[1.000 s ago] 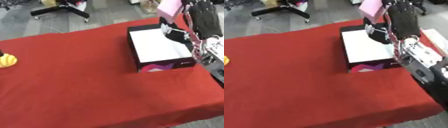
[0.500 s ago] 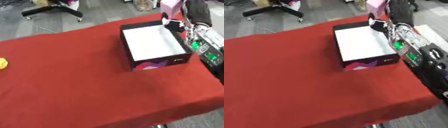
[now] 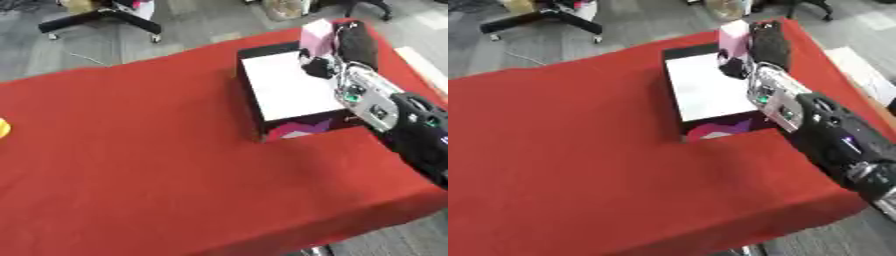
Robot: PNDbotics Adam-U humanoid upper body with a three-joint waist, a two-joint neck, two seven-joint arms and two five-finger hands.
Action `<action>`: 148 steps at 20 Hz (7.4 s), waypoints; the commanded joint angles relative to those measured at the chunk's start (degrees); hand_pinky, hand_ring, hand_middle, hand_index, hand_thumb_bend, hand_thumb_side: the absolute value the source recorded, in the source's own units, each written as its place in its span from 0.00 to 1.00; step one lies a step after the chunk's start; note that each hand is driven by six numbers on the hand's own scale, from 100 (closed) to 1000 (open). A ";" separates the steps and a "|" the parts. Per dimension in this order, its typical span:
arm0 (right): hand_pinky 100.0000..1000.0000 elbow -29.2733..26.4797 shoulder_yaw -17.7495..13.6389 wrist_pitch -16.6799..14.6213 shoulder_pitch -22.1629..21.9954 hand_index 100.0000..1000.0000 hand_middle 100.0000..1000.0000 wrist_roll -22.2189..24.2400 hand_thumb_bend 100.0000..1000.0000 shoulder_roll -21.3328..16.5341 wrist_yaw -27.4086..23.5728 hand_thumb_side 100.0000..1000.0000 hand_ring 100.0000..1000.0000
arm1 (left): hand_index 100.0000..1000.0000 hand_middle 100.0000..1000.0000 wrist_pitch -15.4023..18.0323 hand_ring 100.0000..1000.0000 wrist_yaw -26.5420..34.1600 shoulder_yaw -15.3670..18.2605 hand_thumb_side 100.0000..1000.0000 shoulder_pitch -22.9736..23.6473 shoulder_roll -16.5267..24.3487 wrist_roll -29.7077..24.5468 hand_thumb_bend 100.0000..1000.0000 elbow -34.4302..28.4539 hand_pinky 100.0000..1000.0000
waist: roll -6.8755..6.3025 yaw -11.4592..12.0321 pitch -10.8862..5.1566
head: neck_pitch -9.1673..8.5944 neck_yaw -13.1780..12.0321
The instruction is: Pick up the objects with one hand, pass them to the other hand, and then place them into the box on the other side of the table.
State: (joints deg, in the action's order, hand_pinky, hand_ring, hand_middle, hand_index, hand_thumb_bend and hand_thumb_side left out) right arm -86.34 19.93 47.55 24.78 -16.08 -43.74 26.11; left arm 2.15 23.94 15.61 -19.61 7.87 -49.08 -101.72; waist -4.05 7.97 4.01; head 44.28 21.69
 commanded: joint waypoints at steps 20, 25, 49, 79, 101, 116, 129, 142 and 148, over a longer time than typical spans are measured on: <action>0.94 -7.32 7.53 4.42 -1.33 1.00 1.00 7.51 0.00 -6.88 -16.56 0.04 1.00 | 0.74 0.68 -0.77 0.70 -0.42 0.10 0.73 0.33 0.04 -0.64 0.00 -1.75 0.75 | 0.78 0.74 -0.45 | -0.16 1.13; 1.00 -6.58 7.36 4.42 -1.25 1.00 1.00 11.92 0.01 -7.74 -13.02 0.28 1.00 | 0.74 0.68 -0.84 0.70 -0.39 0.13 0.74 0.45 -0.01 -0.76 0.00 -1.81 0.75 | 0.79 0.76 -0.48 | -0.16 1.37; 1.00 -19.87 3.02 3.52 -1.65 1.00 1.00 68.04 0.39 -10.19 48.47 0.35 1.00 | 0.73 0.67 -1.34 0.70 -0.51 0.36 0.74 0.97 -0.25 -0.93 0.00 -2.02 0.75 | 0.99 0.82 -0.66 | -0.16 2.40; 1.00 -28.25 0.59 -25.51 2.43 1.00 1.00 32.58 0.28 8.68 59.17 0.00 0.64 | 0.74 0.67 13.35 0.69 -22.78 1.72 0.54 -9.29 8.65 6.99 0.00 12.37 0.76 | 0.54 -2.40 -1.57 | -0.16 -27.83; 0.90 -28.25 12.77 -26.36 1.90 1.00 1.00 23.25 0.27 20.35 57.78 0.00 0.70 | 0.90 0.78 23.30 0.77 -111.32 -3.69 0.28 -34.15 15.16 40.59 0.34 60.67 0.84 | 0.32 -5.43 -2.03 | -0.16 -30.77; 0.90 -28.25 12.27 -26.90 1.89 1.00 1.00 24.19 0.26 19.62 57.56 0.00 0.69 | 0.87 0.75 17.65 0.76 -122.73 -1.15 0.34 -34.39 21.51 43.63 0.40 72.01 0.85 | -0.11 -5.61 -2.52 | -0.16 -29.45; 0.89 -28.25 12.62 -26.40 1.40 1.00 1.00 24.23 0.26 19.59 57.33 0.00 0.69 | 0.83 0.70 17.69 0.70 -113.79 -0.05 0.30 -31.20 24.77 35.36 0.29 73.04 0.81 | -0.01 -5.02 -2.61 | -0.16 -29.73; 0.89 -28.25 13.22 -25.83 1.18 1.00 1.00 24.09 0.22 19.93 57.15 0.00 0.70 | 0.88 0.77 12.18 0.75 -111.03 -1.88 0.25 -28.73 24.30 50.98 0.26 77.94 0.82 | 0.09 -4.87 -2.41 | -0.16 -29.54; 0.89 -28.25 13.40 -25.56 1.12 1.00 1.00 23.99 0.19 20.03 57.05 0.00 0.70 | 0.83 0.72 10.82 0.69 -109.86 -2.97 0.23 -28.34 23.82 53.34 0.22 80.35 0.78 | 0.11 -4.91 -2.36 | -0.16 -29.53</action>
State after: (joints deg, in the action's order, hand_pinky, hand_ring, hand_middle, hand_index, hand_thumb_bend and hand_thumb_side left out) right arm -113.49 33.58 21.78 25.24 7.99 -23.30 83.38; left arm 13.16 -86.45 13.00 -47.29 30.18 3.54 -21.32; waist -3.97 3.02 2.20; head 44.28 -7.93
